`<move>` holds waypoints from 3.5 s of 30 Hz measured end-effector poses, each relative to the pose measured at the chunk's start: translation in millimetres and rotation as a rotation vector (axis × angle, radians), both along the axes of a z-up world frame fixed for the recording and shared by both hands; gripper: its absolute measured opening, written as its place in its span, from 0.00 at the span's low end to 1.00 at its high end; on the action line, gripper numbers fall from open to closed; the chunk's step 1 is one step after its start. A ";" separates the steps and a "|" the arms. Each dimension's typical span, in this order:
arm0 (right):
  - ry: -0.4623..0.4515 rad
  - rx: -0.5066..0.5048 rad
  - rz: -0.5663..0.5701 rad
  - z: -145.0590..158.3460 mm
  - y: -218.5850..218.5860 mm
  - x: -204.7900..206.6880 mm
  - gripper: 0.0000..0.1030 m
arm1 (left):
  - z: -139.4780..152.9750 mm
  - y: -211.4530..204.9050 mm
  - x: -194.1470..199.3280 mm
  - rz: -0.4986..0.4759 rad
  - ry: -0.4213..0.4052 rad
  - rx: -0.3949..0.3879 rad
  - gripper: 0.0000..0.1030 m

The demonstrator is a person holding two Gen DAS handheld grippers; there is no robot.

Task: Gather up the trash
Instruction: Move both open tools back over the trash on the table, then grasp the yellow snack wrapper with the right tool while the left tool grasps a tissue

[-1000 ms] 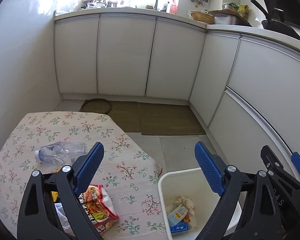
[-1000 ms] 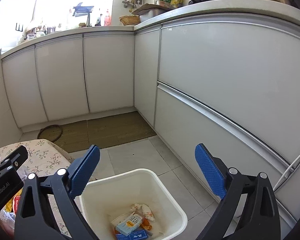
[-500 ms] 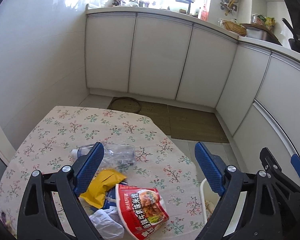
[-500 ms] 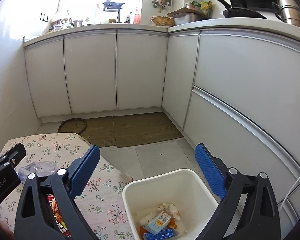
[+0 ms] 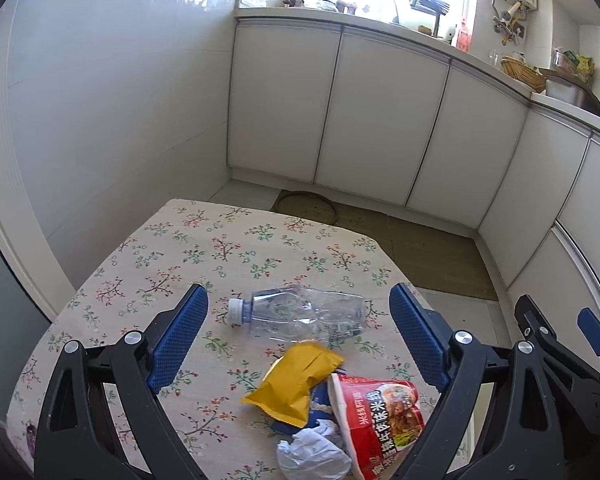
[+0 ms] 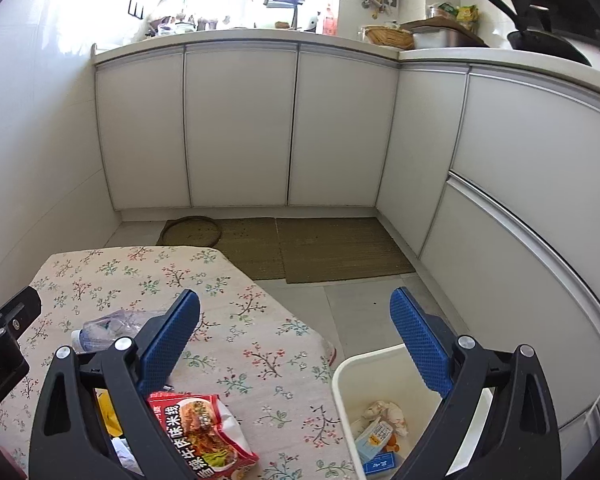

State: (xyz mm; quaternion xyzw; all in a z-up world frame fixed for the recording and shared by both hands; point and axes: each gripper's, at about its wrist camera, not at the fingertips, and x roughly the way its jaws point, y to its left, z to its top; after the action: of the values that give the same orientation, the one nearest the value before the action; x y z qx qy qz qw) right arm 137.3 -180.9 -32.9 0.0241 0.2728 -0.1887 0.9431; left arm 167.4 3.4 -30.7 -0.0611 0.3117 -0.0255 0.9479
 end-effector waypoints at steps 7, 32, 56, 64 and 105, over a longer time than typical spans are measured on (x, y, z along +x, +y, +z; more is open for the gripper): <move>0.048 -0.012 0.071 -13.3 34.5 23.6 0.90 | -8.7 42.9 8.8 0.069 0.026 -0.022 0.86; 0.523 0.226 0.338 -111.4 99.7 122.9 0.90 | -72.7 124.1 52.5 0.183 0.346 -0.145 0.86; 0.528 0.160 0.496 -112.0 148.9 105.0 0.15 | -56.6 159.7 46.9 0.243 0.312 -0.223 0.86; 0.381 0.274 0.450 -59.6 107.8 103.3 0.15 | -81.1 142.7 50.0 0.173 0.431 -0.255 0.85; 0.274 0.307 0.438 -13.8 41.5 50.0 0.16 | -132.5 -3.3 -2.6 -0.266 0.724 -0.211 0.58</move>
State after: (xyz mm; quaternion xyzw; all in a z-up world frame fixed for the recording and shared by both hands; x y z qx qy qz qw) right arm 187.3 -139.4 -46.7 0.0812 0.4216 0.0612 0.9011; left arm 164.8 0.1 -163.3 -0.1222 0.6265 -0.1565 0.7537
